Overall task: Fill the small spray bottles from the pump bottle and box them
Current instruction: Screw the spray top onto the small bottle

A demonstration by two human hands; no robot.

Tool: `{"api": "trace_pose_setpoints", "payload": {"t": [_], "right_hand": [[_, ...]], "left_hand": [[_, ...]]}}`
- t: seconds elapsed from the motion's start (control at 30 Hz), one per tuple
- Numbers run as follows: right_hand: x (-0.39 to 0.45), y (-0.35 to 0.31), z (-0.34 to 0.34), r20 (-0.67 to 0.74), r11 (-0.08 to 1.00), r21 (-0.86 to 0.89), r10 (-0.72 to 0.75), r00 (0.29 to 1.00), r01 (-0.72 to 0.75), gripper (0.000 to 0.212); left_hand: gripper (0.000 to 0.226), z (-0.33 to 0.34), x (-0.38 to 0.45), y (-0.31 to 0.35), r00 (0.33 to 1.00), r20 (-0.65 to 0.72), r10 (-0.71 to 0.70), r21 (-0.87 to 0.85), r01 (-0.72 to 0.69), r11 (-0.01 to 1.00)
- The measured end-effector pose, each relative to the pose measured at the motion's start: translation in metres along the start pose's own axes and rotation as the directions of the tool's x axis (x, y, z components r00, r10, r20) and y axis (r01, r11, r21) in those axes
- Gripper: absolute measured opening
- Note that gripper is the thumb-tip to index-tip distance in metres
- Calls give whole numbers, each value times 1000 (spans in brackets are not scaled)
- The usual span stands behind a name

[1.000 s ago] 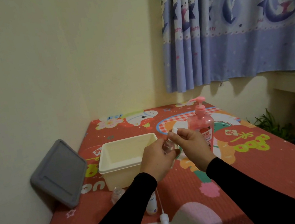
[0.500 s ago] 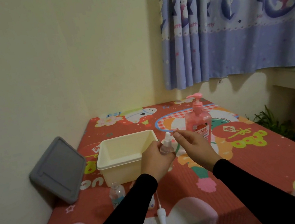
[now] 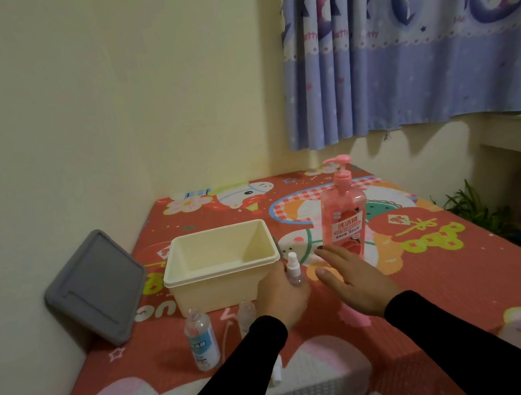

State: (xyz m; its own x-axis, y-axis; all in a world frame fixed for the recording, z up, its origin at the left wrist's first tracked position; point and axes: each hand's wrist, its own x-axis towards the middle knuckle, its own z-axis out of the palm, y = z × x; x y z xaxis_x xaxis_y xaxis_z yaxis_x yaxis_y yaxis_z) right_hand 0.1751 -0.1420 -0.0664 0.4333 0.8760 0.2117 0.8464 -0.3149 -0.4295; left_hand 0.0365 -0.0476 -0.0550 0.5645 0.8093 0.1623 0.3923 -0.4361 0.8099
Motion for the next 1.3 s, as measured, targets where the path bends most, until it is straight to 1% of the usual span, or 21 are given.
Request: {"api": "trace_pose_setpoints", "payload": {"t": [0.1, 0.23, 0.3, 0.37, 0.5, 0.63, 0.77, 0.87, 0.97, 1.0, 1.1, 1.2, 1.3], "right_hand": [[-4, 3, 5, 29, 999, -46, 6, 1000, -5, 57], [-9, 4, 9, 35, 997, -77, -8, 999, 11, 58], [-10, 6, 10, 33, 996, -88, -14, 999, 16, 58], [-11, 7, 11, 39, 996, -91, -15, 999, 18, 56], [-12, 9, 13, 39, 997, -80, -12, 999, 15, 54], [-10, 10, 15, 42, 997, -76, -10, 999, 13, 54], [-9, 11, 17, 47, 997, -69, -14, 999, 17, 54], [-8, 11, 17, 48, 998, -62, -2, 999, 5, 55], [-7, 10, 17, 44, 998, -59, 1, 999, 2, 56], [-7, 8, 17, 46, 998, -58, 0, 999, 3, 56], [-7, 3, 17, 35, 998, -57, 2, 999, 0, 55], [-6, 0, 17, 19, 999, -43, 5, 1000, -4, 52], [-3, 0, 18, -5, 1000, 5, 9, 1000, -9, 51]], "left_hand": [[7, 6, -4, -5, 1000, 22, -19, 7, 19, 1000], [13, 12, -8, -9, 998, 24, -54, 92, 51, 994], [16, 14, -9, -11, 998, 31, -61, 108, 57, 993], [19, 16, -10, -12, 998, 34, -57, 99, 53, 994], [17, 17, -11, -13, 998, 45, -41, 65, 38, 997], [21, 16, -11, -13, 998, 51, -35, 89, 31, 996], [16, 11, -12, -6, 997, 79, -10, 91, 3, 996], [10, 3, -11, 2, 996, 46, 79, 80, -82, 993], [41, -9, -8, 9, 989, -13, 150, 114, -148, 982], [45, -15, -8, 11, 984, -38, 174, 125, -168, 978], [43, -35, -8, 12, 966, -105, 238, 164, -219, 962], [45, -52, -12, 3, 956, -170, 237, 195, -203, 960], [50, -61, -19, -10, 966, -185, 178, 187, -143, 972]]}}
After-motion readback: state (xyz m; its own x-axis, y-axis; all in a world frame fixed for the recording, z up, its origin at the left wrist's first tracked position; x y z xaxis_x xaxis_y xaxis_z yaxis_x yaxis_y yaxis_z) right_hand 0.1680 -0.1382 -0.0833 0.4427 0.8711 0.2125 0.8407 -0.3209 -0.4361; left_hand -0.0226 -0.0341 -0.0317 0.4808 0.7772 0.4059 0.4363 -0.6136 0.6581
